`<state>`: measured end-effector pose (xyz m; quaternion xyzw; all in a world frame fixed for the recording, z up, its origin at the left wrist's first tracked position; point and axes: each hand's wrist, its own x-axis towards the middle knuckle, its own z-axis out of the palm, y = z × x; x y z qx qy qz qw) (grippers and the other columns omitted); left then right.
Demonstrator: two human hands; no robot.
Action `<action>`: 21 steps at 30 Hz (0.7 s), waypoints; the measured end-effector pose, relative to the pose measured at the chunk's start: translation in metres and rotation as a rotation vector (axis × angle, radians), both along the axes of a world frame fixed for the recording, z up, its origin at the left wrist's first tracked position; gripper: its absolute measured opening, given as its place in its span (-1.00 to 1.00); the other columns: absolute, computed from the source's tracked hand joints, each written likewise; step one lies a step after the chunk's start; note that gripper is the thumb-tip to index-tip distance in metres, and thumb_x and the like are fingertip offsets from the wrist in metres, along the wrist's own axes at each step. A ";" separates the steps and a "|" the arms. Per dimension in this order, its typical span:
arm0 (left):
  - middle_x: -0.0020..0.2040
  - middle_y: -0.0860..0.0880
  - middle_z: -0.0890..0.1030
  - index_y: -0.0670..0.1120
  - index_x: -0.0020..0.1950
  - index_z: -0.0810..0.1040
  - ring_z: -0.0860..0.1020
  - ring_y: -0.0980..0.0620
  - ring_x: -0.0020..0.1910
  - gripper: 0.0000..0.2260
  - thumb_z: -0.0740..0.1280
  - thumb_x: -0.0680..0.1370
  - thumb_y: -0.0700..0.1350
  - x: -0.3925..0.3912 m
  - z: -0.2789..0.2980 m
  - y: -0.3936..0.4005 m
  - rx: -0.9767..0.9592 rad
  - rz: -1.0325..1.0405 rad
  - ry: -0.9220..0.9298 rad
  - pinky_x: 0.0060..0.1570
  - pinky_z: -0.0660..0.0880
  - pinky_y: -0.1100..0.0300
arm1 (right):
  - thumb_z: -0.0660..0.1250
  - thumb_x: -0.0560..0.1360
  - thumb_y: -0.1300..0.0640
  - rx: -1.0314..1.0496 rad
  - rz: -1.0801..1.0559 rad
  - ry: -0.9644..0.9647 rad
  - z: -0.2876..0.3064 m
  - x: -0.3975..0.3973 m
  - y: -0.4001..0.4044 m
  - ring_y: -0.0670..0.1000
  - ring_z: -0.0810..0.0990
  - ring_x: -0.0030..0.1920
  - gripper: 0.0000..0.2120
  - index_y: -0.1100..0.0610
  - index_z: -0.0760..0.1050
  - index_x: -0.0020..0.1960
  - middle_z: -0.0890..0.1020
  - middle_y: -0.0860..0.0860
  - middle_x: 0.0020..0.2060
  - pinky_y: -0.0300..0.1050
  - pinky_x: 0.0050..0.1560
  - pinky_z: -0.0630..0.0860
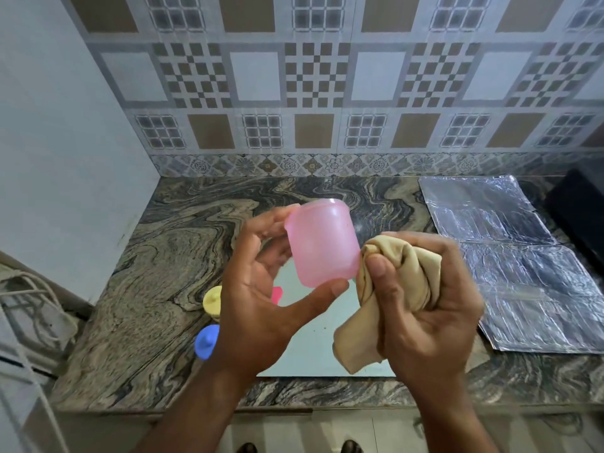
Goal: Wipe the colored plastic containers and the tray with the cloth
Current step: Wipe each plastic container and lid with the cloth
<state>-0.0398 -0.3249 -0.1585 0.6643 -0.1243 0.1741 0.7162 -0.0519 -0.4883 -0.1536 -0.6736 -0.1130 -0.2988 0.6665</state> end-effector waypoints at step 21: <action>0.20 0.15 0.64 0.12 0.25 0.45 0.63 -0.01 0.22 -0.34 0.68 0.26 -0.15 0.005 -0.005 0.006 0.081 0.042 -0.001 0.22 0.55 0.04 | 0.52 0.59 0.05 -0.015 -0.021 0.143 0.016 0.029 -0.015 -0.20 0.60 -0.28 -0.83 0.13 0.61 -0.03 0.68 -0.15 -0.27 -0.29 -0.21 0.54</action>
